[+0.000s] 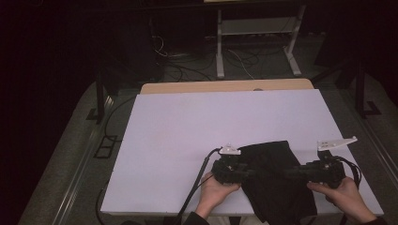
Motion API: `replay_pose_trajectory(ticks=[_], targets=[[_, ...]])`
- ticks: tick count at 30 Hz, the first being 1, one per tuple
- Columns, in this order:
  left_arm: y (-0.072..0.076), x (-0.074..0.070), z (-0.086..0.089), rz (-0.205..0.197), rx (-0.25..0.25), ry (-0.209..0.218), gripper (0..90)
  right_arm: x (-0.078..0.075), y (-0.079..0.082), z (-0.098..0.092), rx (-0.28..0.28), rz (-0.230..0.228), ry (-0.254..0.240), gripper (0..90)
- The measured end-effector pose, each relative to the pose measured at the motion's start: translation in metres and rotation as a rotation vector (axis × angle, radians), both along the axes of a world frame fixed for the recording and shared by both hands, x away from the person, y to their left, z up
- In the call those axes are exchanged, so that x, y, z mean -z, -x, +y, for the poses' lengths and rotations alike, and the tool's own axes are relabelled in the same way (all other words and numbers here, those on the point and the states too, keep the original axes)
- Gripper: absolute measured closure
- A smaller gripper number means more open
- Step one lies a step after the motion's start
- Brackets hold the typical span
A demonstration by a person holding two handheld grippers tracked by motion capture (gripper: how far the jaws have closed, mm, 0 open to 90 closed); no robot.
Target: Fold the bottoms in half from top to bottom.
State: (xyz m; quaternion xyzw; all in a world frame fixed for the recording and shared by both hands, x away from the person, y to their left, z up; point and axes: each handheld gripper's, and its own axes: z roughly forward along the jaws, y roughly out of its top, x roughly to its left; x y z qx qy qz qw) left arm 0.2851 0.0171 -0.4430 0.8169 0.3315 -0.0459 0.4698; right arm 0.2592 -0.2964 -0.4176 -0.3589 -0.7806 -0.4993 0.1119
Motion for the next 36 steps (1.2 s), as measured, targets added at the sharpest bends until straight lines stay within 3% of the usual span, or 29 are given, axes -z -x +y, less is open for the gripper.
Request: replay_pose_trajectory(ticks=[7,11,14,17,23,26,29,36], targets=[[-0.009,-0.012,0.015,-0.041,-0.05,0.094,36.1,0.003,0.004,0.003,-0.047,0.0,0.051,82.1],[-0.014,-0.02,0.022,-0.093,-0.094,0.129,26.7,0.006,0.006,0.001,-0.065,0.007,0.066,81.6],[-0.017,-0.023,0.027,-0.129,-0.14,0.136,19.7,0.01,0.008,0.0,-0.081,0.02,0.086,81.1],[-0.02,-0.025,0.03,-0.14,-0.171,0.137,15.3,0.015,0.008,-0.001,-0.094,0.041,0.106,80.8],[-0.023,-0.026,0.032,-0.142,-0.184,0.126,12.9,0.023,0.009,-0.002,-0.108,0.075,0.16,79.8],[-0.024,-0.026,0.032,-0.143,-0.185,0.129,11.9,0.026,0.01,-0.001,-0.13,0.075,0.195,73.9],[-0.024,-0.026,0.032,-0.142,-0.19,0.128,10.9,0.027,0.013,0.001,-0.145,0.06,0.228,62.5],[-0.024,-0.027,0.034,-0.147,-0.205,0.128,8.3,0.017,0.014,0.002,-0.151,0.034,0.195,41.1]])
